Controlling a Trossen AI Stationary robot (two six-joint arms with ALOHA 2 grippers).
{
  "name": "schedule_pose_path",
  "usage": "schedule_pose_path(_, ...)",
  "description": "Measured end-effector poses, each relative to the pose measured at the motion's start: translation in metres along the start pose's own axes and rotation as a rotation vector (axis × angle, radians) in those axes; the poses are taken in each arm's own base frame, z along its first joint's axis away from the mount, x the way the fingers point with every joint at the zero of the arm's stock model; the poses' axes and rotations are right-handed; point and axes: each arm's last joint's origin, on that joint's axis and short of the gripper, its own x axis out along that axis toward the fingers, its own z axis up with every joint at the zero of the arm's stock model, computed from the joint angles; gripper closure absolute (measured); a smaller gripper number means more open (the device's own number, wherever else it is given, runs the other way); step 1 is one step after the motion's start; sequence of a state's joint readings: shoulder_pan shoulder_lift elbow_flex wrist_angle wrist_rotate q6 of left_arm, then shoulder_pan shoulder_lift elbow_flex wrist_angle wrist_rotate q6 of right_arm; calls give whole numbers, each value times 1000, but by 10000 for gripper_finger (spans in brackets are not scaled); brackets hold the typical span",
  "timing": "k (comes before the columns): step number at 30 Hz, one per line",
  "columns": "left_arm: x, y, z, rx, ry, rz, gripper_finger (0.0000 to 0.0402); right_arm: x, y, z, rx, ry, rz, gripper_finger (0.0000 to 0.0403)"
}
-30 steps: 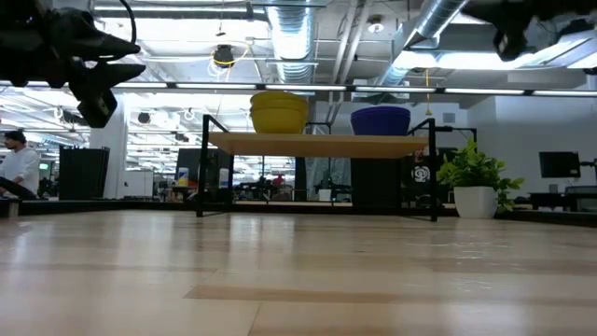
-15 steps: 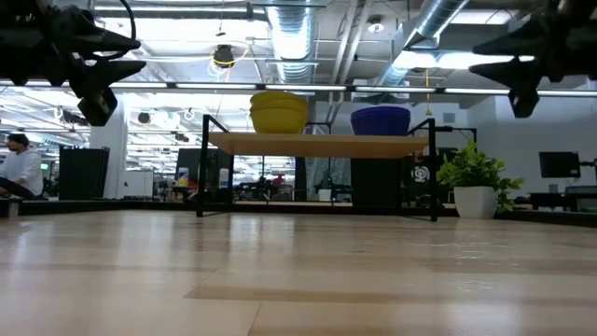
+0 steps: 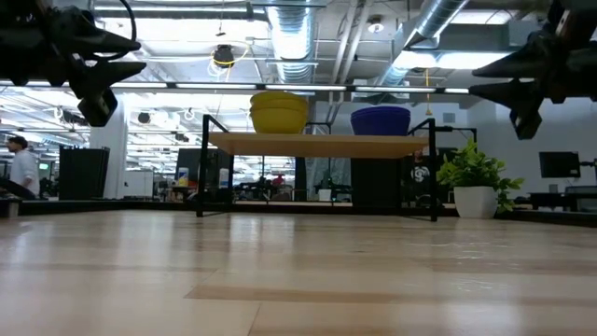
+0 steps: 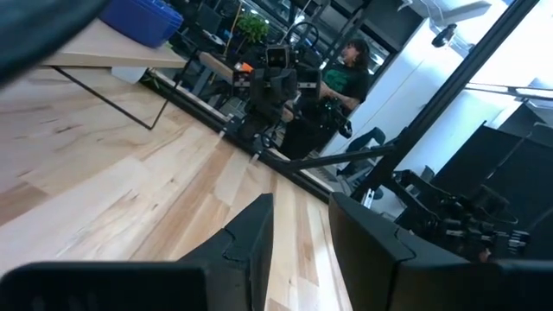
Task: Pick & Place Mini bowls
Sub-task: Return to Home Position
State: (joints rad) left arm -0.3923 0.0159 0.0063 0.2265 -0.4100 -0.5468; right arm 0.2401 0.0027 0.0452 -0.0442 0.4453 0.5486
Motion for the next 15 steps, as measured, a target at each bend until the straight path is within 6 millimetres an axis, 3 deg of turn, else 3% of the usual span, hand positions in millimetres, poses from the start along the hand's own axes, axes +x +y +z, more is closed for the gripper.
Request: schedule_pose_path(15, 2, 1, -4, 34, 39, 6, 289, 1, 0, -2, -16, 30, 12, 290)
